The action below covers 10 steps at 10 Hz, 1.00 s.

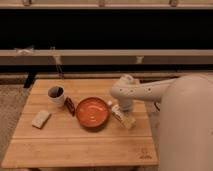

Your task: Place the bottle in the ceramic bowl

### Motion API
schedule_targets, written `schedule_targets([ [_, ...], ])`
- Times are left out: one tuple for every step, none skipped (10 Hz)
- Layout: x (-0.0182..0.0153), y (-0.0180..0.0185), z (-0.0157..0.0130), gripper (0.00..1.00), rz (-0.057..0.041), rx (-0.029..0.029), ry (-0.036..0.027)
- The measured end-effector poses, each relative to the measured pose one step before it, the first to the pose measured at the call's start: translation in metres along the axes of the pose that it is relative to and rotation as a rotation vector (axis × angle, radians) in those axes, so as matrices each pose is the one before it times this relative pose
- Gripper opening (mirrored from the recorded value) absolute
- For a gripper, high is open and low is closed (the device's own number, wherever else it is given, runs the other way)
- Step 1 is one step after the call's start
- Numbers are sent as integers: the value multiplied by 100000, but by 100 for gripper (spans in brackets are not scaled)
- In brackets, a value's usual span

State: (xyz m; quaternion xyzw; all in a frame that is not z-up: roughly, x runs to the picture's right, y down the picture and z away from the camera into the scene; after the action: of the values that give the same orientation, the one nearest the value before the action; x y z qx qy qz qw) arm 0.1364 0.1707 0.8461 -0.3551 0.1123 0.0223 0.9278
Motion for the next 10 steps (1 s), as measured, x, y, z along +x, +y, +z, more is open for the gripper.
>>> schedule_targets([
  [-240,19,500,80,621,-924,-421],
  [-239,-33,163,79,366,-517,-339],
  [-24,60,234,68,1117,-1065,-28],
  [36,53,15,61,663,-428,61],
  [116,110,7,52,847,-536,172],
  [203,170,-35,40,1082,-625,365],
  [292,138,-72,30,1172,-521,398],
  [368,137,-129,20,1537,-619,748],
  [480,184,-139,10,2001,-874,999],
  [793,215,-193,2,2607,-832,1212],
])
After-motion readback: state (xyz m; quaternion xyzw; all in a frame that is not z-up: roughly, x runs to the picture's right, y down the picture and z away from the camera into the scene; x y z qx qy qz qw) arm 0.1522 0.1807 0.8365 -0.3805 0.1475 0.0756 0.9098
